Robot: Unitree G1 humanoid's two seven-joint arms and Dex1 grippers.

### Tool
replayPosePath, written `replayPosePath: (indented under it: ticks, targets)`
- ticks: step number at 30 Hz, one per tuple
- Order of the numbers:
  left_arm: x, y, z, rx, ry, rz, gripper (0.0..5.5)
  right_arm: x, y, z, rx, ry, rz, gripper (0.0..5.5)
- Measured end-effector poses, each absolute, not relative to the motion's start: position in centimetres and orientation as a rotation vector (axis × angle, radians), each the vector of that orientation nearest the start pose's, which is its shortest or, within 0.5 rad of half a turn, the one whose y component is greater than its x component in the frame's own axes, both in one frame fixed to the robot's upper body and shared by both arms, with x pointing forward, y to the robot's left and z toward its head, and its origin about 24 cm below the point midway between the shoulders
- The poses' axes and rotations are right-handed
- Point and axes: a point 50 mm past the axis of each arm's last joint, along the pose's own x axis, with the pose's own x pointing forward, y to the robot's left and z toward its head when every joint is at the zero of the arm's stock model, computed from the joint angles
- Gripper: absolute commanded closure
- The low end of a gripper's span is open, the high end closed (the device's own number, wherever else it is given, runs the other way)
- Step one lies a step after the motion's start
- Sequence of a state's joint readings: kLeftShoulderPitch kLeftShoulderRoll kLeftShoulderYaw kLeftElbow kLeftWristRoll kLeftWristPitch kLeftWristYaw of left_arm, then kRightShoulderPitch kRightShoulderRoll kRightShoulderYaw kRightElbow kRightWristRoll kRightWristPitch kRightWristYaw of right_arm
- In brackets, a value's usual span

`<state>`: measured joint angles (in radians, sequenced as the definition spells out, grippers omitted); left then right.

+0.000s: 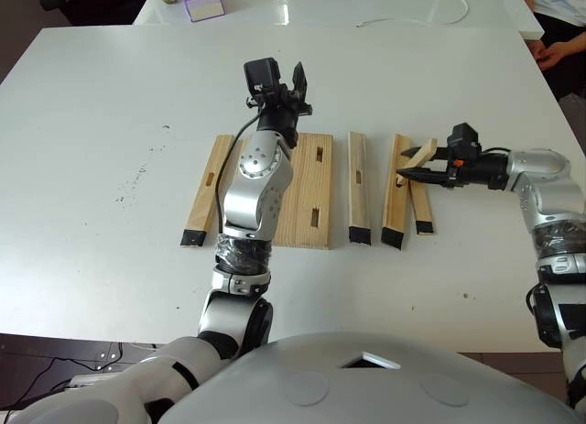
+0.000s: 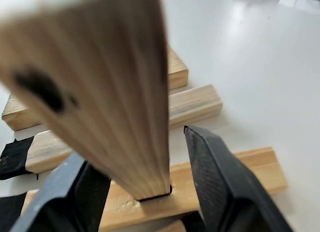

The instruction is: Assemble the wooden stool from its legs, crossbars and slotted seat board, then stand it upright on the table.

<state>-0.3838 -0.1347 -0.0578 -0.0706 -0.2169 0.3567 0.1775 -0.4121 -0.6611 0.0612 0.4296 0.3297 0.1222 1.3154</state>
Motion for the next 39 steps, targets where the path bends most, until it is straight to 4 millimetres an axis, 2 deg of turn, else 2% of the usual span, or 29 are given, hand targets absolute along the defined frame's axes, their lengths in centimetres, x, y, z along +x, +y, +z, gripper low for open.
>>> replayPosePath:
  ticks: [8,11,15,21,25,27,30,32,35,39]
  targets:
    - [30.9,8.3,12.9,-0.303,-0.054,-0.076,3.2,28.6,-23.1,9.0,-0.207,0.355,1.192,2.53]
    - [30.9,8.4,12.9,-0.304,-0.056,-0.073,3.2,28.5,-23.0,9.7,-0.206,0.346,1.188,2.53]
    - [30.9,8.4,12.9,-0.306,-0.06,-0.068,3.2,28.6,-23.5,12.1,-0.175,0.281,1.169,2.53]
    - [30.9,8.5,13.0,-0.309,-0.072,-0.064,3.2,28.6,-23.9,16.8,-0.165,0.166,1.168,2.53]
    - [30.9,8.5,13.0,-0.309,-0.072,-0.065,3.2,29.5,-23.1,19.7,-0.038,-0.028,1.041,2.53]
    - [30.9,8.5,12.9,-0.308,-0.07,-0.067,3.2,29.5,-21.9,19.5,-0.029,-0.066,0.995,2.53]
    - [30.9,8.5,12.9,-0.307,-0.07,-0.072,3.2,29.2,-20.1,15.9,-0.022,0.006,0.932,2.53]
    - [30.9,8.4,12.9,-0.306,-0.07,-0.083,3.2,28.7,-19.5,14.3,0.018,0.032,0.899,2.53]
    - [30.9,8.4,12.9,-0.305,-0.067,-0.094,3.2,28.4,-19.3,14.8,0.009,0.003,0.882,2.53]
    - [30.9,8.4,12.8,-0.302,-0.058,-0.097,3.2,28.3,-19.7,16.9,0.085,-0.074,0.87,2.53]
